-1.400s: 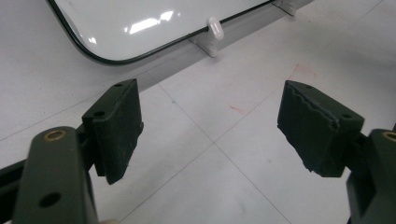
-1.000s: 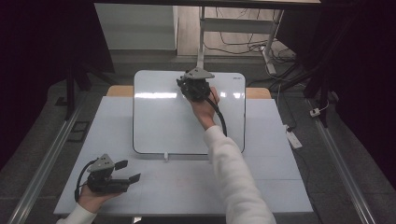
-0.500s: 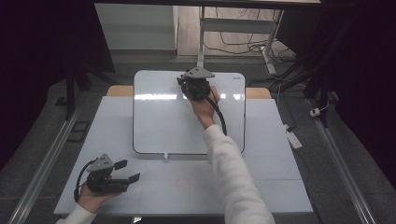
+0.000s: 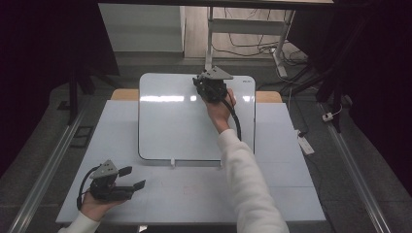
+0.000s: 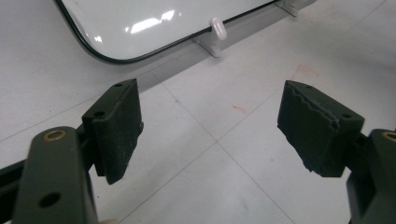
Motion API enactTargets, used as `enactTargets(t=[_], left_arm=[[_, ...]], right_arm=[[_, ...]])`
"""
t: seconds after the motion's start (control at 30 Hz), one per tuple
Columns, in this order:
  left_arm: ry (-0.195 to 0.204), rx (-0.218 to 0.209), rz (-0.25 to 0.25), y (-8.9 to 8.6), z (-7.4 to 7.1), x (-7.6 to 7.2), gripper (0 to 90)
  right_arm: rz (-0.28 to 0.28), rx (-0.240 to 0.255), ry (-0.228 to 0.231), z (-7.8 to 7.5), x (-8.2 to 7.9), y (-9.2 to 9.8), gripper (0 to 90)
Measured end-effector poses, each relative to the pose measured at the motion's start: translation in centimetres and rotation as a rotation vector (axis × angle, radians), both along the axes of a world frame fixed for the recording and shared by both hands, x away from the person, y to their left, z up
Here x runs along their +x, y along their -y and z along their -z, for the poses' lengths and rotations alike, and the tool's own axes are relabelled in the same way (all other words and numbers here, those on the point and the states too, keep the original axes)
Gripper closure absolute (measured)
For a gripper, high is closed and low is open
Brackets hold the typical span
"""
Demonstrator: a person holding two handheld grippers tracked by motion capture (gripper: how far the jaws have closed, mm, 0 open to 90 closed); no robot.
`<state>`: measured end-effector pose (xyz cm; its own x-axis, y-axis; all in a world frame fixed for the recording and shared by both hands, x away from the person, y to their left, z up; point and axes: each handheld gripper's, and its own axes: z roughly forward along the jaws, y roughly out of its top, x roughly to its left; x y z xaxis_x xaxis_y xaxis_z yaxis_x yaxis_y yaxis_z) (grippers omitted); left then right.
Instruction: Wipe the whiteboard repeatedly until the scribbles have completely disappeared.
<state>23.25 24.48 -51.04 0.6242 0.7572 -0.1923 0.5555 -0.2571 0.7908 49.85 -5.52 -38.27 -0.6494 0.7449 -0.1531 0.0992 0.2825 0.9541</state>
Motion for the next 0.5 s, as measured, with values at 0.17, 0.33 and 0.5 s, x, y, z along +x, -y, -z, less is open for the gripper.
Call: enactTargets(t=[0.17,0.33,0.5], left_arm=[[-0.002,0.002,-0.003,0.0,0.0,0.0,22.3],[0.0,0.0,-0.003,0.0,0.0,-0.1,22.3],[0.003,-0.001,-0.003,0.0,0.0,0.0,22.3]], right_arm=[[-0.108,-0.082,-0.009,1.3,-1.3,-2.5,77.1],[-0.112,-0.082,-0.014,1.6,-2.0,-2.2,77.1],[-0.049,-0.005,-0.023,0.5,-2.0,1.4,77.1]])
